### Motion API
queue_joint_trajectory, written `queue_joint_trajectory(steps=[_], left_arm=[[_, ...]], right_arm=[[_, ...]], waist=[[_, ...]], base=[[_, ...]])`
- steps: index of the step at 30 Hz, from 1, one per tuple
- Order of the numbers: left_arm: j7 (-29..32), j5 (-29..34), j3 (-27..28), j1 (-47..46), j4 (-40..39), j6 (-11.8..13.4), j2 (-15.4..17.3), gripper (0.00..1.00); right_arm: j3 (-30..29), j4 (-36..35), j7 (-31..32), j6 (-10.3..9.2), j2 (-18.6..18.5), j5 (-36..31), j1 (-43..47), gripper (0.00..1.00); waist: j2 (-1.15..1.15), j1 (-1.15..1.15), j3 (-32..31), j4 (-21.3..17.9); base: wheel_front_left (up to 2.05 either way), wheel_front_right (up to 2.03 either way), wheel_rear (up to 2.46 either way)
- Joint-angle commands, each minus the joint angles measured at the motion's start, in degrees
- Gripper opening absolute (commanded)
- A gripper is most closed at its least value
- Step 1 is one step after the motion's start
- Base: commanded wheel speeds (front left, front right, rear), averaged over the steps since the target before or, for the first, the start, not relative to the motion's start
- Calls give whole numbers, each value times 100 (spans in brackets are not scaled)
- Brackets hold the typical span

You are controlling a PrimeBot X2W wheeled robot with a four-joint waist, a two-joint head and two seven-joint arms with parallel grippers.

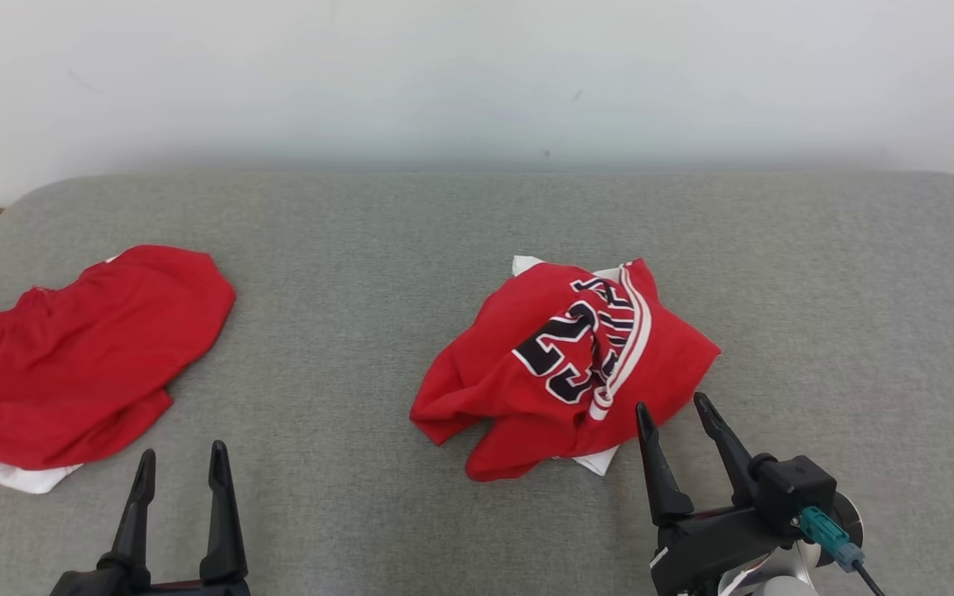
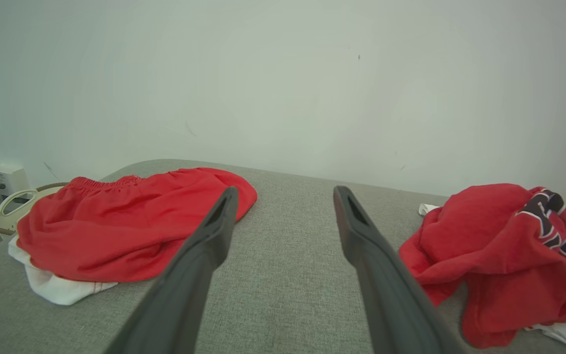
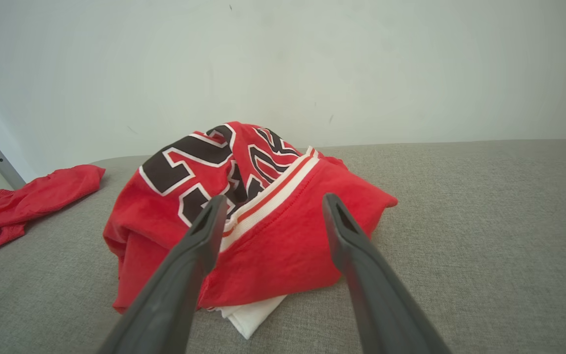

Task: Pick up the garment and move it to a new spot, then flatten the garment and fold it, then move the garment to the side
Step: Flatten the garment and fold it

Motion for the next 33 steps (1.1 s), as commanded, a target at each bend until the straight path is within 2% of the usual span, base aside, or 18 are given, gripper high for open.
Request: queue_joint_trajectory(steps=[1,8,15,18,19,20,21,27,33], left_arm=[[-21,52,-7,56,-6,-30,-6,100],[-21,31,0,8,16,-86,-43,100],[-21,-22,-46,-53,43,-73,-51,100],[-21,-67,-58,-69,49,-57,-52,100],[-21,-84,-60,-68,49,-52,-51,100],[-21,-94,-57,-63,49,-34,-52,100],[-21,-112,-51,-57,49,-17,-52,100],[-21,-161,-17,-23,43,30,-53,100],[-21,-220,-90,-65,82,41,-53,100]], right_arm=[[16,28,18,4,-7,4,-20,100],[145,232,119,4,-7,-66,-319,100],[37,1027,449,4,-7,-222,-701,100],[-2,1248,406,4,-7,-218,-824,100],[-17,1377,417,4,-7,-237,-860,80],[-13,1502,423,4,-6,-258,-884,19],[-42,1592,376,4,-7,-244,-930,0],[-283,1804,116,4,-9,-283,-1160,0],[-909,1562,-9,4,-180,-127,-1364,0]], waist=[[0,0,4,79],[0,0,11,218],[0,0,41,413],[0,0,53,478],[0,0,60,501],[0,0,67,519],[0,0,73,533],[0,0,99,494],[0,0,124,354]], base=[[0,0,0],[0,0,0],[0,0,0],[0,0,0],[0,0,0],[0,0,0],[0,0,0],[0,0,0],[0,0,0]])
